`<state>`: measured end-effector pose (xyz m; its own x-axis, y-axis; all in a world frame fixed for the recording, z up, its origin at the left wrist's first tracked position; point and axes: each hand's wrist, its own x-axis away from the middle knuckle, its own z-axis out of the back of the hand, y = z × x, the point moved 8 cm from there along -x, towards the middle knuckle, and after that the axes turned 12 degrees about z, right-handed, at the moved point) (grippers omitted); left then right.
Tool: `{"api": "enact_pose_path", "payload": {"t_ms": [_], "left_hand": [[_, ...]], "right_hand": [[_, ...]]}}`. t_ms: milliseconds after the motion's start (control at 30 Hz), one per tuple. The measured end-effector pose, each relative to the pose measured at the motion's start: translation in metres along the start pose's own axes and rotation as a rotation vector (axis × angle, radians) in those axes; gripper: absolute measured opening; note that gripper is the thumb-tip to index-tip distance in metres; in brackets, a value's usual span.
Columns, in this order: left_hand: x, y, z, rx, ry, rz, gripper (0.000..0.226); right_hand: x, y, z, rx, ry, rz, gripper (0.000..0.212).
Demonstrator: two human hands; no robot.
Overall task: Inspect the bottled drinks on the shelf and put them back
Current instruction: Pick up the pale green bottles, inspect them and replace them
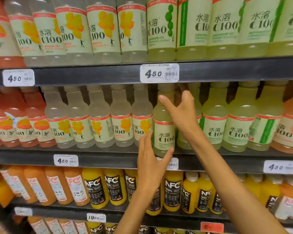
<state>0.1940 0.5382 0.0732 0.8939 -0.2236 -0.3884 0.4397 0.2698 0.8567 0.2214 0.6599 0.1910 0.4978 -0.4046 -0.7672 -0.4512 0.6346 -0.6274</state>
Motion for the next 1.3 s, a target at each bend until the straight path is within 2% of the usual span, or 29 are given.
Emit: {"api": "enact_pose_path", "payload": {"t_ms": [100,167,267,367,433,500,600,667,767,867,900,967,1033,1100,1200,1300], "left_hand": [[0.0,0.001,-0.001,0.039,-0.072,0.036,0.086],[0.003,0.003,0.0,0.056,-0.096,0.061,0.085],[0.013,0.005,0.0,0.091,-0.17,0.117,0.067],[0.027,0.005,0.001,0.273,-0.39,0.212,0.054],[0.043,0.004,-0.004,0.412,-0.603,0.316,0.062],[0.064,0.0,-0.012,0.566,-0.781,0.431,0.076],[0.081,0.002,-0.016,0.684,-0.928,0.476,0.086],[0.077,-0.002,-0.013,0.688,-0.911,0.488,0.088],[0.064,-0.004,-0.007,0.614,-0.812,0.42,0.071],[0.065,-0.003,-0.009,0.606,-0.776,0.428,0.068],[0.068,-0.003,-0.012,0.663,-0.799,0.456,0.073],[0.077,0.007,-0.016,0.908,-0.959,0.51,0.079],[0.089,0.025,-0.017,1.175,-1.162,0.586,0.077],[0.099,0.038,-0.018,1.32,-1.318,0.659,0.075],[0.101,0.037,-0.019,1.273,-1.323,0.625,0.077],[0.083,0.016,-0.009,1.043,-1.114,0.521,0.078]], "right_hand": [[0.009,-0.006,0.004,-0.317,0.04,-0.056,0.027],[0.016,-0.006,0.002,-0.474,0.017,-0.124,0.03],[0.019,-0.005,0.005,-0.448,-0.055,-0.135,0.045],[0.019,0.001,0.008,-0.386,-0.166,-0.222,0.059],[0.027,0.001,-0.004,-0.648,-0.287,-0.347,0.052],[0.038,-0.001,-0.015,-0.959,-0.332,-0.474,0.043],[0.044,-0.005,-0.018,-1.119,-0.287,-0.504,0.027],[0.042,-0.007,-0.012,-1.042,-0.266,-0.446,0.021],[0.037,-0.009,0.003,-0.738,-0.21,-0.347,0.021],[0.038,-0.008,0.003,-0.635,-0.195,-0.379,0.03],[0.039,-0.007,0.001,-0.639,-0.214,-0.413,0.033],[0.041,-0.007,-0.004,-0.739,-0.257,-0.486,0.038],[0.047,-0.008,-0.013,-0.928,-0.287,-0.553,0.045],[0.053,-0.012,-0.024,-1.158,-0.297,-0.604,0.043],[0.051,-0.026,-0.033,-1.291,-0.327,-0.565,0.029],[0.041,-0.034,-0.022,-1.138,-0.305,-0.446,0.022]]}}
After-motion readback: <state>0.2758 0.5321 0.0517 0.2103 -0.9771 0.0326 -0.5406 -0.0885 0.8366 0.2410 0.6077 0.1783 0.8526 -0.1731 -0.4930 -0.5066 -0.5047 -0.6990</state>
